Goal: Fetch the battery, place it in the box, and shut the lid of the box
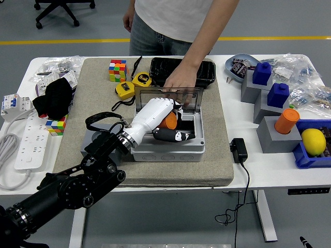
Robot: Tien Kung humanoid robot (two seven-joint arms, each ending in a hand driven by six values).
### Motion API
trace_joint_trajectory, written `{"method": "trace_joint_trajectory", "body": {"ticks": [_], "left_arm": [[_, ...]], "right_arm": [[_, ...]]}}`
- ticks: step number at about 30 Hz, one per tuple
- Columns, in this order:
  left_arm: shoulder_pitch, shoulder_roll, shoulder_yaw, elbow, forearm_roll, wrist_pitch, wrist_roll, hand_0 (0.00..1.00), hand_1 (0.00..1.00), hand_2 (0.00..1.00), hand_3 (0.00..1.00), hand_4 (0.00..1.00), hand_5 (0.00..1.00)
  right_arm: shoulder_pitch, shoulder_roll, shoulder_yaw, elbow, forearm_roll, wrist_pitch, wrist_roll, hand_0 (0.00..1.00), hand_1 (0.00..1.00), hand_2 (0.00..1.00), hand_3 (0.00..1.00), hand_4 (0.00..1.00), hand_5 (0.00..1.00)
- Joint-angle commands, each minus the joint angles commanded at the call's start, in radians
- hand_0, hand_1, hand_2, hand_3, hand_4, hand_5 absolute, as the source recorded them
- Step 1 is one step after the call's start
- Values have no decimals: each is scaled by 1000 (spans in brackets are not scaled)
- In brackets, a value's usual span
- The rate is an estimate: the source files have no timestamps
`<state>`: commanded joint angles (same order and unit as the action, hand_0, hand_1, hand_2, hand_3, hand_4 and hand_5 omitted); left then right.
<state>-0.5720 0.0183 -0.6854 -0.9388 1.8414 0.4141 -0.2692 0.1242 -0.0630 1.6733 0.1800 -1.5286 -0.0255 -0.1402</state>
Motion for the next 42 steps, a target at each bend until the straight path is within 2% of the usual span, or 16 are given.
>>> {"method": "trace_joint_trajectory", "body": {"ticks": [2, 3, 8, 9, 14, 15, 20, 21, 26, 27, 32, 33, 35, 38, 39, 42], "left_arm": [[0, 0, -2, -1, 1, -2, -3, 127, 28, 113, 253, 998, 490], [0, 1, -3, 0, 3, -3, -4, 241, 169, 225, 411, 998, 497], [1, 1, -6, 3, 7, -4, -6, 241, 169, 225, 411, 998, 497], [1, 2, -6, 3, 8, -4, -5, 308, 260, 283, 432, 998, 508], [0, 1, -10, 6, 16, -7, -2, 308, 260, 283, 432, 998, 508], [0, 2, -10, 6, 17, -7, -2, 397, 389, 402, 468, 998, 518], [0, 2, -11, 7, 22, -9, 1, 397, 389, 402, 468, 998, 518], [0, 3, -11, 6, 24, -8, 1, 481, 501, 464, 501, 998, 533], [0, 4, -15, 4, 30, -14, 5, 481, 501, 464, 501, 998, 533], [0, 4, -16, 4, 31, -15, 5, 581, 656, 564, 524, 998, 538], [2, 7, -21, -3, 33, -10, 6, 581, 656, 564, 524, 998, 538], [3, 9, -22, -7, 33, -9, 6, 614, 665, 555, 533, 998, 564], [5, 11, -22, -15, 34, -6, 6, 614, 665, 555, 533, 998, 564], [13, 20, -19, -45, 37, -1, 3, 614, 665, 555, 533, 998, 564], [15, 24, -17, -55, 38, 2, 2, 598, 559, 492, 527, 998, 581], [23, 37, -10, -100, 38, 22, -9, 598, 559, 492, 527, 998, 581]], "right_arm": [[0, 0, 0, 0, 0, 0, 0, 968, 851, 800, 806, 998, 998], [-1, 0, 0, 0, 0, 1, 0, 967, 848, 797, 806, 998, 998], [-1, 1, 0, 0, 1, 1, 1, 967, 848, 797, 806, 998, 998], [-1, 1, 0, 0, 1, 1, 1, 965, 847, 798, 806, 998, 998], [-1, 0, -1, 0, 2, 2, 1, 965, 847, 798, 806, 998, 998], [0, 0, -1, 0, 2, 2, 1, 962, 846, 796, 805, 998, 998], [0, 0, 0, 0, 3, 2, 2, 962, 846, 796, 805, 998, 998], [-1, 0, 0, 0, 2, 2, 1, 959, 844, 796, 806, 998, 998], [-1, 1, -1, 0, 4, 3, 2, 959, 844, 796, 806, 998, 998], [-1, 1, -1, 0, 5, 3, 2, 953, 841, 795, 805, 998, 998], [-1, 1, -1, 0, 3, 3, 2, 953, 841, 795, 805, 998, 998], [-1, 1, 1, 0, 2, 3, 2, 952, 840, 795, 805, 998, 998], [-1, 1, 1, 0, 2, 3, 2, 952, 840, 795, 805, 998, 998], [-1, 1, 1, 0, 3, 3, 2, 952, 840, 795, 805, 998, 998], [-1, 1, 1, 0, 3, 3, 2, 952, 839, 794, 805, 998, 998], [-2, 1, 2, 0, 3, 3, 2, 952, 839, 794, 805, 998, 998]]}}
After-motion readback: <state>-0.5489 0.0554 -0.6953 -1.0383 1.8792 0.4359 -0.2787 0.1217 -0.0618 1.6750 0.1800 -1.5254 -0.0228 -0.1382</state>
